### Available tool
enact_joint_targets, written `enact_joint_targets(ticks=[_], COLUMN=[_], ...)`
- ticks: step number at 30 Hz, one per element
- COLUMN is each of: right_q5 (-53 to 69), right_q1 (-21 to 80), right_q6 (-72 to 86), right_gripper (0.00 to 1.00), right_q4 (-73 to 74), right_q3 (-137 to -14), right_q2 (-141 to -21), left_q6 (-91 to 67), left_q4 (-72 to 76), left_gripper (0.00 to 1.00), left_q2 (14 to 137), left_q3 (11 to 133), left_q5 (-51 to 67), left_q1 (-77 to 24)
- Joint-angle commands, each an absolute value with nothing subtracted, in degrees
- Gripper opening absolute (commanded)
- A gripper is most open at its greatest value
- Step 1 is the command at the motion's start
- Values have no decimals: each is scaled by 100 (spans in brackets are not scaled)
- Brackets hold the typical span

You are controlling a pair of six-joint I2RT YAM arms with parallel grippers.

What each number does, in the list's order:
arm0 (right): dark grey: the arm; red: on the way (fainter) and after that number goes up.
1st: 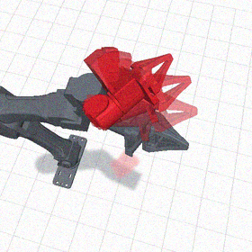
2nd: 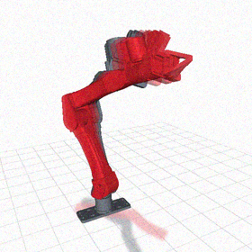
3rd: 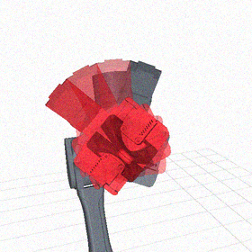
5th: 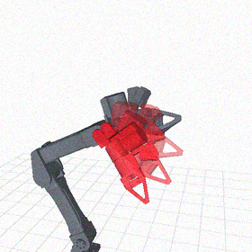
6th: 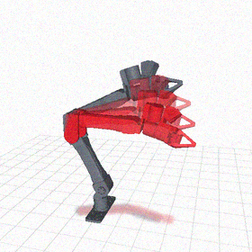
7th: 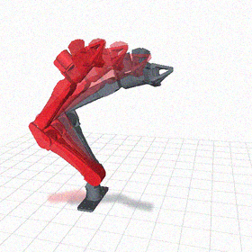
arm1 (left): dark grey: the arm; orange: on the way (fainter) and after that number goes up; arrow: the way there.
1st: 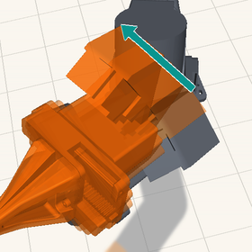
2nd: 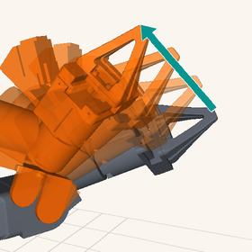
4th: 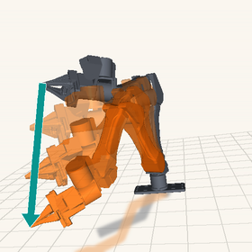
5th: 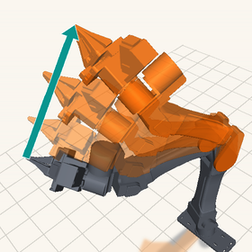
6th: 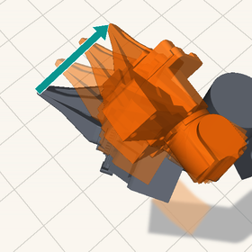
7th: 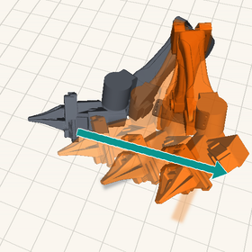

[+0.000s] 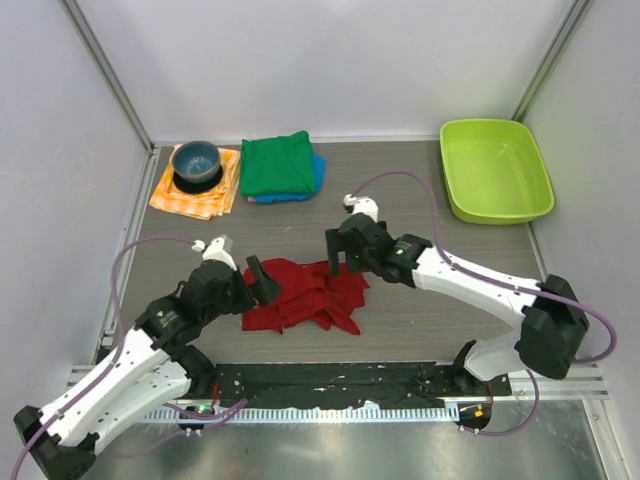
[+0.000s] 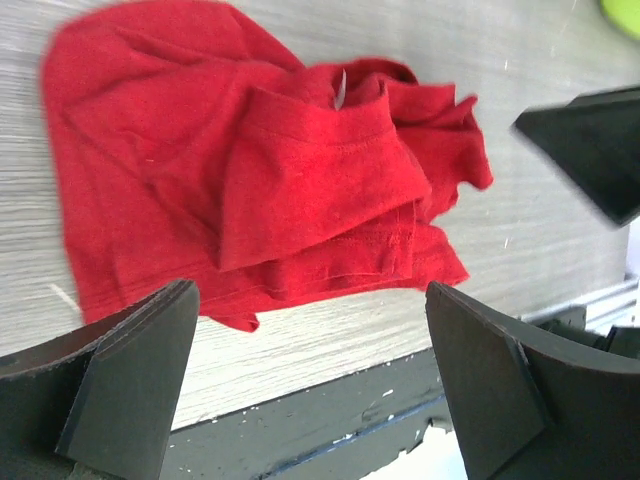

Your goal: Fold and stack the t-shirts

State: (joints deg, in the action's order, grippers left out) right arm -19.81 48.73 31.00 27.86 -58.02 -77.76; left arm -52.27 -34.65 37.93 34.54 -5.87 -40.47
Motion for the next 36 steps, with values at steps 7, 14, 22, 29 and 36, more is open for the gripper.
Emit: enact_joint_targets(ticks=[7,14,22,29,36], right_q5=[-1169,-1169,-1090,-1362,-2643], right_q1=[5949,6143,6161,6161,6249], right_q6=[2585,2347,2153,2144,2057], right_gripper=[98,98,98,41,1], right_q4=[2127,1978,1881,1907,2222], right_q3=[-7161,-7716,-7980,-7954,-8041], right_q2=[-9184,-10018,-10626,-10776,-10091], left_q6=[-5791,-5871,-5827,-5792,-5766], left_q4=[-5009,-4957,-5036,-5071,-4747], left_gripper=[100,100,100,100,100], left_q2=[2795,2663,2610,2575,2672], left_q3=[4254,4008,4043,3990,3824], left_q5=[-2197,-2189,-2311,-2355,-2128], left_q1=[-4008,-4017,-4008,-4017,-4008])
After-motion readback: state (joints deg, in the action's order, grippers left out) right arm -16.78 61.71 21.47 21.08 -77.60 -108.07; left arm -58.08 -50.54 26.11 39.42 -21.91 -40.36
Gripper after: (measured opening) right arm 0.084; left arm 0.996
